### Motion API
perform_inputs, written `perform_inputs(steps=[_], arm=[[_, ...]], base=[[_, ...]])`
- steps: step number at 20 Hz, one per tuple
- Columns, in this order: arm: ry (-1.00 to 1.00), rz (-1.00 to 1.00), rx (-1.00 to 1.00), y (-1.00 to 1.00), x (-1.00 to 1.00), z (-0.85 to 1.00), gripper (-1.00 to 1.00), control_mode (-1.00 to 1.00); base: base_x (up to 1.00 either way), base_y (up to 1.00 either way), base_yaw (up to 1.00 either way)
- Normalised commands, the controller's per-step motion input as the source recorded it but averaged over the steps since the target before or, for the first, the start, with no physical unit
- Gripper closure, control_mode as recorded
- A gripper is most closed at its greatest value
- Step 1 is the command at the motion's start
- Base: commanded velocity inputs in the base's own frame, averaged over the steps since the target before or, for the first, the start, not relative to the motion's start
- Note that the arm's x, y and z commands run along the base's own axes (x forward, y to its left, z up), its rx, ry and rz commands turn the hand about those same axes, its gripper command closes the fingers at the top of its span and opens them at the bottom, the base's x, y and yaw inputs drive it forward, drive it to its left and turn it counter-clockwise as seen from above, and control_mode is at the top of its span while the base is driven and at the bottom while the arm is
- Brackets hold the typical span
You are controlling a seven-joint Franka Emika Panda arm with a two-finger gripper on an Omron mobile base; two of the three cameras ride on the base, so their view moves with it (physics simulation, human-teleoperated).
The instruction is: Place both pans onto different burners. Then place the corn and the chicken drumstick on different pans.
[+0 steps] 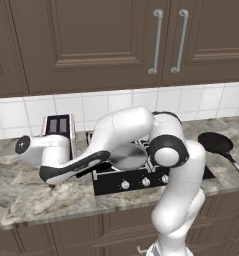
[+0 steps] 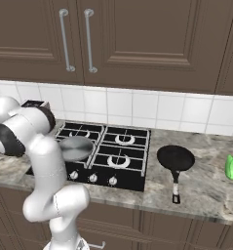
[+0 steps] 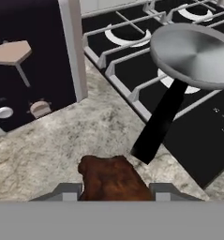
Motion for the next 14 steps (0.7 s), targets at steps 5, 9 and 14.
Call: perform_inputs(steps=[5, 9, 14], arm=[[-0.06, 0.0, 0.06, -0.29, -0.07, 0.43, 1.0, -1.0], [-0.02, 0.08, 0.08, -0.28, -0.08, 0.42, 1.0, -1.0], [0.0, 0.22, 0.06, -0.32, -0.05, 0.29, 1.0, -1.0]], base=[[0.0, 0.0, 0.0], [0.0, 0.0, 0.0], [0.0, 0.0, 0.0]])
